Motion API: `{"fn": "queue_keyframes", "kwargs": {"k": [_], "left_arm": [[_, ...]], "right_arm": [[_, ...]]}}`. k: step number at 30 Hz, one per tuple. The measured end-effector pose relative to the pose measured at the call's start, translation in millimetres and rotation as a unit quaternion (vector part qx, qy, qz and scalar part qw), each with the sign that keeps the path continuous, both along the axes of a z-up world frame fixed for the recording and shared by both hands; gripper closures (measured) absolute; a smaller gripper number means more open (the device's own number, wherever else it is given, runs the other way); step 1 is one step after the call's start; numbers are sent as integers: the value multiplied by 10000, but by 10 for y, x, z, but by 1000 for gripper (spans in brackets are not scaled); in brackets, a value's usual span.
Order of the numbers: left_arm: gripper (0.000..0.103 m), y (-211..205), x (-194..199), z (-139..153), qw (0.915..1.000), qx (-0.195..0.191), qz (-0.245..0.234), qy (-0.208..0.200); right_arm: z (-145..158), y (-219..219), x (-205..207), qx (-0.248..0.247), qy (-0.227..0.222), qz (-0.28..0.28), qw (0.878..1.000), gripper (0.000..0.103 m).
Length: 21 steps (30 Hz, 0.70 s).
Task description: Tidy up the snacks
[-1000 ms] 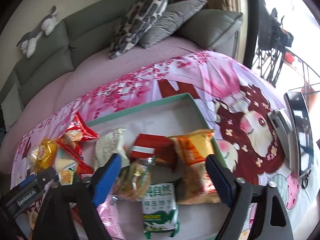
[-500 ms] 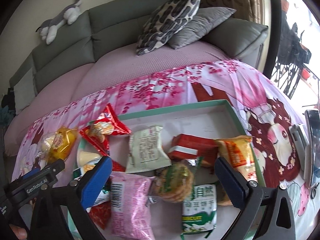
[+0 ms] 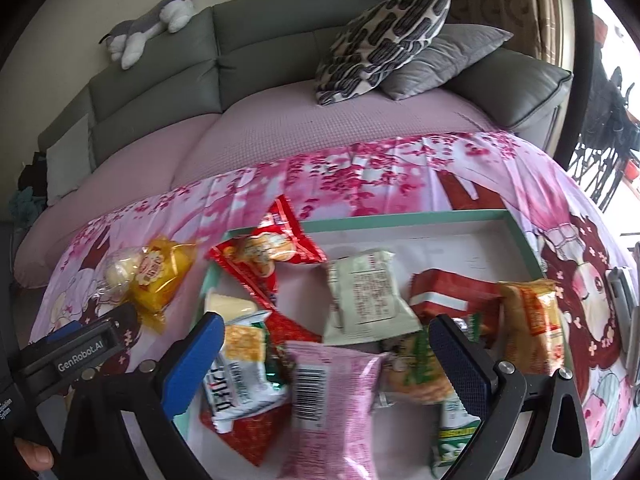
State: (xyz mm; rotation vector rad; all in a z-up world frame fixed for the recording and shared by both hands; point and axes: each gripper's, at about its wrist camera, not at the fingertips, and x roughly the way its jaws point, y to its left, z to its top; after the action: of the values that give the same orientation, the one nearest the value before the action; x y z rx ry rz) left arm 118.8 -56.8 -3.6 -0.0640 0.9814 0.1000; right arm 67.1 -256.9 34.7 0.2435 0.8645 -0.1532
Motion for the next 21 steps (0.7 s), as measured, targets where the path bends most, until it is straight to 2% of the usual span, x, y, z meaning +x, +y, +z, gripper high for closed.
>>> {"fn": "queue_keyframes", "kwargs": {"k": [8, 16, 21], "left_arm": [[9, 323, 13, 37, 9997, -60, 223, -97], [9, 636, 72, 53, 9987, -340, 343, -191], [9, 740, 279, 41, 9979, -565, 314, -67]], "right_arm": [[-2, 314, 87, 40, -2, 214, 9998, 0], [-3, 618, 195, 46, -73, 434, 9990, 0], [7, 739, 371, 306, -187, 497, 9981, 0]]}}
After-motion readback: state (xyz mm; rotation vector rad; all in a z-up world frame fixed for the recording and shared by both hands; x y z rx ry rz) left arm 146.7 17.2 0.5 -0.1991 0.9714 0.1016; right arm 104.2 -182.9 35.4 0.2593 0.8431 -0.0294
